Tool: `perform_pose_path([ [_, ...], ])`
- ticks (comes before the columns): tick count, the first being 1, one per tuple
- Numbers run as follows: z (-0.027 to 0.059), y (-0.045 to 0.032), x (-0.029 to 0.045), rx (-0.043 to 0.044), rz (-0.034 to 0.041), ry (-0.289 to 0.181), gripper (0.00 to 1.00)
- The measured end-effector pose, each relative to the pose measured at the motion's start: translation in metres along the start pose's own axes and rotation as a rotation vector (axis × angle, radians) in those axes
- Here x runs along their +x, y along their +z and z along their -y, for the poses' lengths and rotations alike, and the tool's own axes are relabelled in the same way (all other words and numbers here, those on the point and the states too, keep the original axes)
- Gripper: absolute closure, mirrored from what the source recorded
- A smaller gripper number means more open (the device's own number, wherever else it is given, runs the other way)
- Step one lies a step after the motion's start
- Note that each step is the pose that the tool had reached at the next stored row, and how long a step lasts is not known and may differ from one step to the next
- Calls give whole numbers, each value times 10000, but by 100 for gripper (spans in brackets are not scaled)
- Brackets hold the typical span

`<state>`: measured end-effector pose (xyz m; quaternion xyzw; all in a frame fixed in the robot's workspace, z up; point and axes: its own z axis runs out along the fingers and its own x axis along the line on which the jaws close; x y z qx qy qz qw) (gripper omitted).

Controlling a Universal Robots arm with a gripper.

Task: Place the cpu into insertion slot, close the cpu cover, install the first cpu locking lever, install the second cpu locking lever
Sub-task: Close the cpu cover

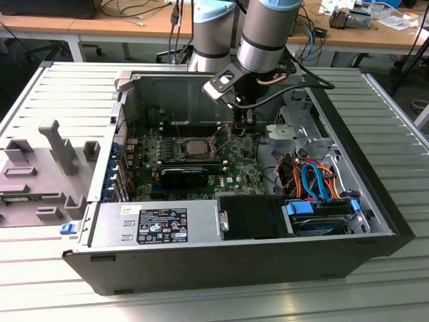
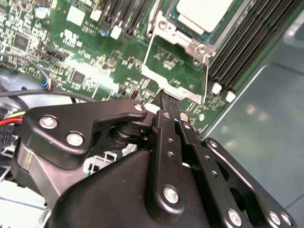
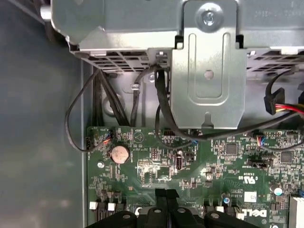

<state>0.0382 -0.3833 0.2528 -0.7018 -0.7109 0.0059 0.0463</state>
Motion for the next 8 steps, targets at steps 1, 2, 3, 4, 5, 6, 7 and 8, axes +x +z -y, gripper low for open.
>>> perform_pose_path([
  [1,18,2,0,-1,-11,-1,89],
  [2,43,4,1,-2,-30,-5,89],
  [3,73,6,1,-2,-69,-20,89],
  [4,95,8,1,-1,-115,-43,89],
  [5,108,8,2,0,-148,-66,89],
  [6,123,9,2,1,-178,-98,89],
  [7,134,11,2,2,-196,-127,89],
  [8,151,11,2,6,-216,-184,89],
])
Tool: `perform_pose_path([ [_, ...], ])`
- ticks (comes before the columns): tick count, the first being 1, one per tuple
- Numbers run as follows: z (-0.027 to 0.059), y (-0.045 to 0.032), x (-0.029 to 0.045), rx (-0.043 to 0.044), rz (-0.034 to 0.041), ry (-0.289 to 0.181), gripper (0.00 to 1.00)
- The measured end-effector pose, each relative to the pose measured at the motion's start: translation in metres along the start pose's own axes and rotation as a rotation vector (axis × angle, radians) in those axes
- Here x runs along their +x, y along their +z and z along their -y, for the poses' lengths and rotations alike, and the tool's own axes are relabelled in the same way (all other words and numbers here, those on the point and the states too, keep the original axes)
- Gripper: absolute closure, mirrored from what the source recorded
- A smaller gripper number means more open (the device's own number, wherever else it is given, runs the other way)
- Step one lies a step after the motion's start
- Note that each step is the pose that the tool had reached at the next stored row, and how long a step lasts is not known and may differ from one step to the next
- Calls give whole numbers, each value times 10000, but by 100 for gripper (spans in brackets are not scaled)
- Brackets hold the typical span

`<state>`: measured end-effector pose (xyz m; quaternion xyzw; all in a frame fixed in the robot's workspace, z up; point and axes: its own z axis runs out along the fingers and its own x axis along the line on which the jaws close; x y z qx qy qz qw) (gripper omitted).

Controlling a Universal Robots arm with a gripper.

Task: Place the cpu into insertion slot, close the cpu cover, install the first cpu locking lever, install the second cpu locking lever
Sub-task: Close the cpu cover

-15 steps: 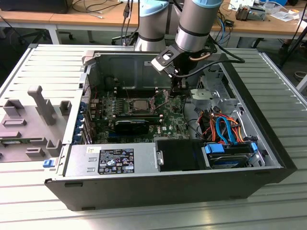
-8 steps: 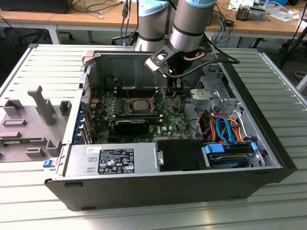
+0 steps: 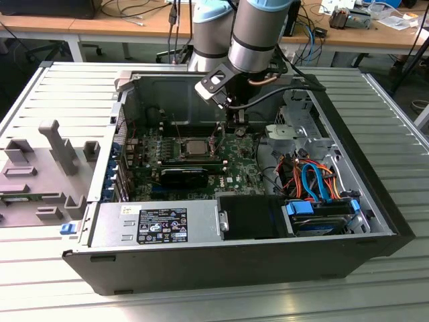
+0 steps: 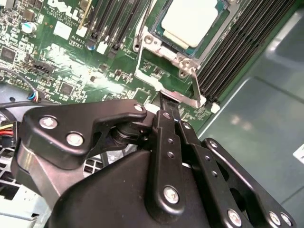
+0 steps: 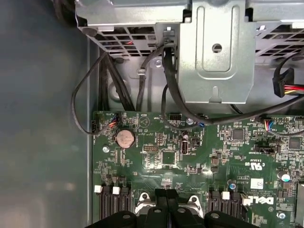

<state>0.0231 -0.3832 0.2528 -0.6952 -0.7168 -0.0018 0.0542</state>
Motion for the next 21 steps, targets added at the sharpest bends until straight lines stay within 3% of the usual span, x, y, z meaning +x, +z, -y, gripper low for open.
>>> perform_pose_path([
  [4,52,7,1,20,-142,-313,89],
  [8,88,19,1,44,-377,-733,89],
  [12,130,31,2,48,-565,-912,89],
  [21,291,43,-18,44,-606,-926,89],
])
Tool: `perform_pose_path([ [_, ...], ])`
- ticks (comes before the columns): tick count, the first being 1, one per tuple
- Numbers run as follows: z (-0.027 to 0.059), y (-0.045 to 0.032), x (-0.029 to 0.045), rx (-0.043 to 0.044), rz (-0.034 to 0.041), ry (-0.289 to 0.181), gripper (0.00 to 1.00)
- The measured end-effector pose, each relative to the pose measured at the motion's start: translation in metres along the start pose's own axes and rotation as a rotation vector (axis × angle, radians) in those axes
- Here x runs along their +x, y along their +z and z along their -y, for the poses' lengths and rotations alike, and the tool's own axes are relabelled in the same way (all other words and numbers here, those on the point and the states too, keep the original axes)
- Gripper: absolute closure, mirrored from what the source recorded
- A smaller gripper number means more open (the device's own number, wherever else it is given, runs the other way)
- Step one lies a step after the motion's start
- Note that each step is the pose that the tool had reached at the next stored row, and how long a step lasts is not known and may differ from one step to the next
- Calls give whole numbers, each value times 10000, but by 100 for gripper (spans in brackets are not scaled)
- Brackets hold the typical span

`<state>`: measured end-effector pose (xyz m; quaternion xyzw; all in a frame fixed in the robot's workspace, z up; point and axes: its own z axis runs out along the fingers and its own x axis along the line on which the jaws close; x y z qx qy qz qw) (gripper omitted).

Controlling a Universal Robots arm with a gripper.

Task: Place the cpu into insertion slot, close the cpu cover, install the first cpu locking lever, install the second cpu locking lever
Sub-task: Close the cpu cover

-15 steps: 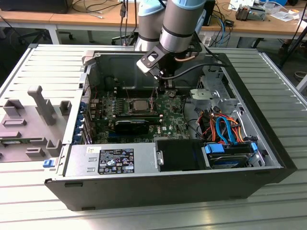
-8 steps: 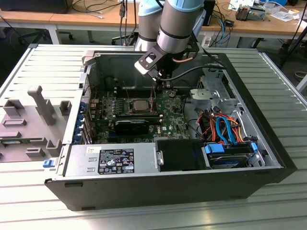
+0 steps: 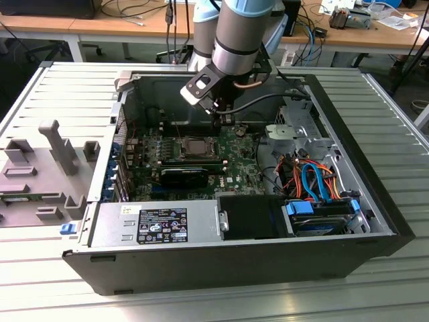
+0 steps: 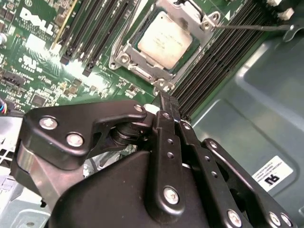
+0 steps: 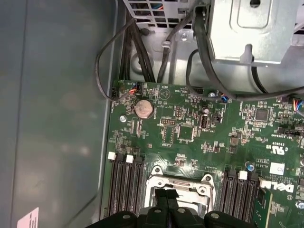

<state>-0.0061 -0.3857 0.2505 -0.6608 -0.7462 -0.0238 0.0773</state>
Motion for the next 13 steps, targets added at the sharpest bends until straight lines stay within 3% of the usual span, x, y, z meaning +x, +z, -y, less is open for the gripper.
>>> perform_pose_path([
  [13,133,22,1,-3,-28,-2,89],
])
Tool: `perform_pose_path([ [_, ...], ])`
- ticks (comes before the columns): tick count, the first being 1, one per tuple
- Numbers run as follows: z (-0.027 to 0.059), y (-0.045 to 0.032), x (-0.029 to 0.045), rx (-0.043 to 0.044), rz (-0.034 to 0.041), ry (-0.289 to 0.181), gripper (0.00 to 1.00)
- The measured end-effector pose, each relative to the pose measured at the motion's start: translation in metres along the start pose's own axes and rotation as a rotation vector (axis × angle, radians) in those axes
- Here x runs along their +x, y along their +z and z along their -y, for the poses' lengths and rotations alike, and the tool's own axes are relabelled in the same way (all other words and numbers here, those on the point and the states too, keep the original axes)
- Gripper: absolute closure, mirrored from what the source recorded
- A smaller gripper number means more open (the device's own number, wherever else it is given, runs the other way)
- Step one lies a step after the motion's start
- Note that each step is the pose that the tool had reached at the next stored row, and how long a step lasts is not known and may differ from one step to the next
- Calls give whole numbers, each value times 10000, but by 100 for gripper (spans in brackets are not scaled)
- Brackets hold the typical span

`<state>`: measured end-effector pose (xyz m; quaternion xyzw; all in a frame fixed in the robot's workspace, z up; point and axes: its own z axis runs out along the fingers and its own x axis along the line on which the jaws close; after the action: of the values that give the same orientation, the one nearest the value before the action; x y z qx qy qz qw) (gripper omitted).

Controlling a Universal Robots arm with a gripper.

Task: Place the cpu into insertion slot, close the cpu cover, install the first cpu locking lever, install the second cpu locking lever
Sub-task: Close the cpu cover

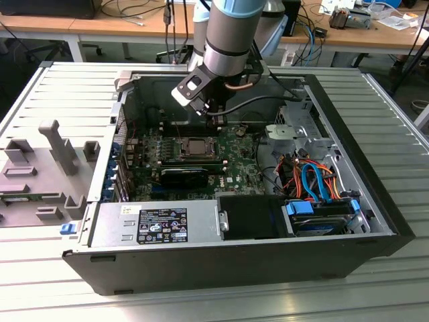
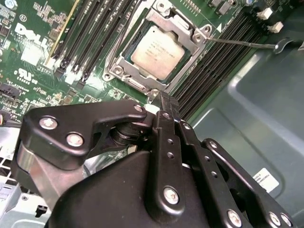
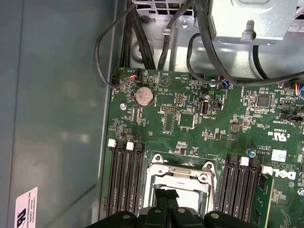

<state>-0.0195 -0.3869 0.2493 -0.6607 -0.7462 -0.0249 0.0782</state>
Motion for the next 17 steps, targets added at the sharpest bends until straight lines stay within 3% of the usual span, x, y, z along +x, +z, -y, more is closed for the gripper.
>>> perform_pose_path([
  [17,204,41,16,-4,-26,-2,89],
])
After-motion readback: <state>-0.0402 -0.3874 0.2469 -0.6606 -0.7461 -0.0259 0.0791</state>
